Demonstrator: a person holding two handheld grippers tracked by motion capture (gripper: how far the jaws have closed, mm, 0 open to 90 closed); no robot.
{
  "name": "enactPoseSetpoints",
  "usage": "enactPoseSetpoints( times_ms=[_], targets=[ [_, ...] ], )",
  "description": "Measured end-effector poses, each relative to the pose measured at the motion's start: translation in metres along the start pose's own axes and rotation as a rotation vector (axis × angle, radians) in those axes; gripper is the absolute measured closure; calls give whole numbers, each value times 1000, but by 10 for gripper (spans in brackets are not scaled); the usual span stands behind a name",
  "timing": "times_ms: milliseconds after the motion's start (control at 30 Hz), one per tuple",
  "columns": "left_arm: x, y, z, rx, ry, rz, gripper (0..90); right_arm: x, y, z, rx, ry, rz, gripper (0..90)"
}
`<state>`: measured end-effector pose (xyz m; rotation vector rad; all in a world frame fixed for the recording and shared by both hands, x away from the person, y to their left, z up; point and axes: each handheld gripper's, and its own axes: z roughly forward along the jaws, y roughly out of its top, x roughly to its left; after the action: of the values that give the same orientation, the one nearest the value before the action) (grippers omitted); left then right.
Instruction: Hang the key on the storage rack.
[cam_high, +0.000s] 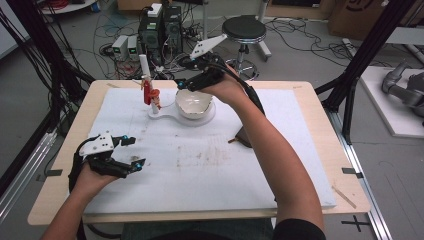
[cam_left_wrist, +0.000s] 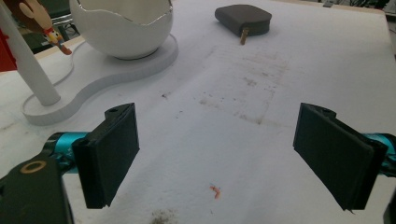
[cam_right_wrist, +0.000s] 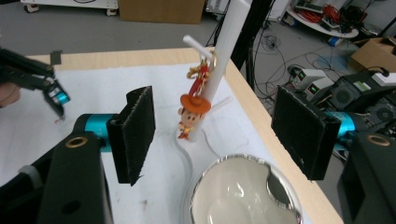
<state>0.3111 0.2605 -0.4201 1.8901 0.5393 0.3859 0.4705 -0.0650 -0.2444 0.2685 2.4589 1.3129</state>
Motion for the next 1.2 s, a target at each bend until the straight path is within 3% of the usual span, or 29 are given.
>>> enactPoseSetpoints(
  times_ms=[533,1033,1200],
  targets=[
    [2,7,16,-5,-21,8,142,16,-64,-57,-7,-37,71,257],
    [2,7,16,-6,-11,7,142,37,-119,-94,-42,-100,144,220],
    [3,8,16,-10,-7,6,142,48,-135,-103,-41,-101,162,220]
  ],
)
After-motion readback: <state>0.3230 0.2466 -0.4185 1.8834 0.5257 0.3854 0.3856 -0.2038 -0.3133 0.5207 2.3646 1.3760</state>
